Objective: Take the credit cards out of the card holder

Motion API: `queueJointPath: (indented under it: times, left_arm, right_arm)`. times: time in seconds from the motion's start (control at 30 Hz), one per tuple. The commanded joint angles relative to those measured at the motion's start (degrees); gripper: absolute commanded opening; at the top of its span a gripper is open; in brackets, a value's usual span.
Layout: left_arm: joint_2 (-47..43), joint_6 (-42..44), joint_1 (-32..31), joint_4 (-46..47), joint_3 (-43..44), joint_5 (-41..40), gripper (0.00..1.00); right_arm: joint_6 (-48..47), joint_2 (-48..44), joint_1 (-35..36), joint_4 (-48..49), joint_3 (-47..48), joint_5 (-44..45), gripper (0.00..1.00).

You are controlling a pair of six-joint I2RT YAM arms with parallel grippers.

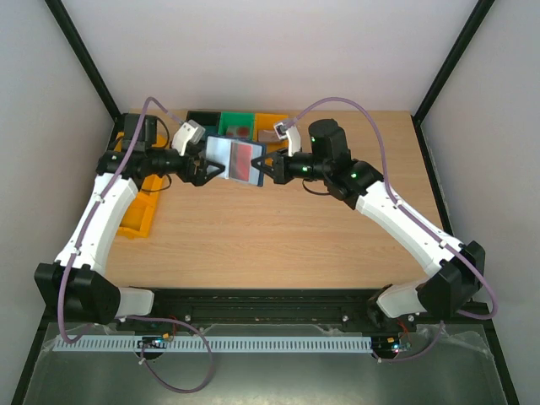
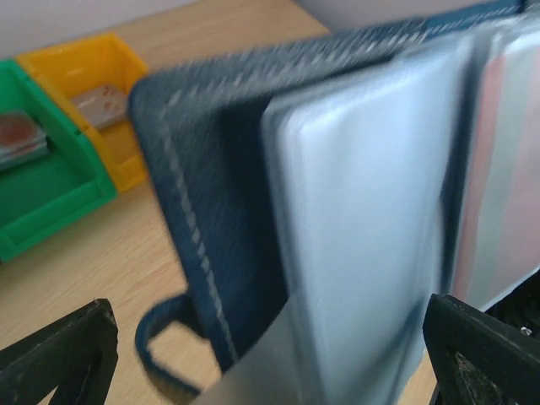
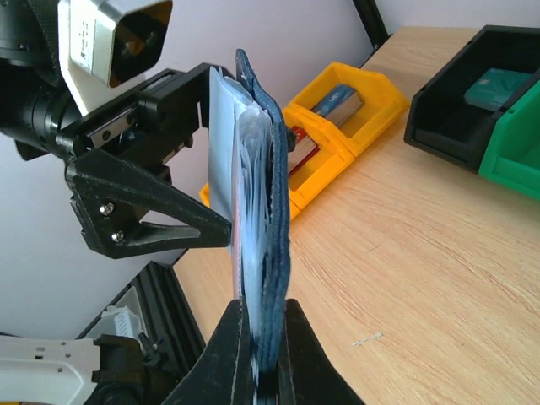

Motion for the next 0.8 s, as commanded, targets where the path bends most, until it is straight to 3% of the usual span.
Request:
queueJointPath:
  times: [0.0,0.07,0.17,0.2,0.37,0.53,0.77]
  left_arm:
    - [0.2,2.8,-1.0,4.8,0.6,7.6,0.98]
    - [0.7,3.2,-1.4,4.2,0.5,10.2,0.79]
    - [0.2,3.6,-2.6,3.3,0.1,14.1,0.16]
    - [-0.1,3.6,-3.3,3.0,0.1,14.3,0.04]
    - [-0.3,4.3,-6.8,0.5,1.1,14.3,0.02]
    - [0.1,3.8,-8.1,-2.4,5.3,14.9,0.02]
    - [0.2,3.7,-8.5,-3.5,6.7,15.7,0.02]
  right_arm:
    - [-1.7,-0.3,0.5,-0.3,2.6,-3.1,0.02]
    - [-3.0,-0.8,0.5,-1.2,2.5,-3.5,0.02]
    - [-4.4,-0.9,0.4,-2.3,2.8,-3.7,0.02]
    - [-4.8,-0.8,0.5,-2.4,2.9,-3.3,0.02]
    - [-3.9,-0.1,1.4,2.5,1.9,-1.7,0.03]
    - [-4.3,1.4,2.7,5.5,1.2,3.6,0.12]
    - [-1.1,3.3,3.8,10.8,0.6,3.0,0.34]
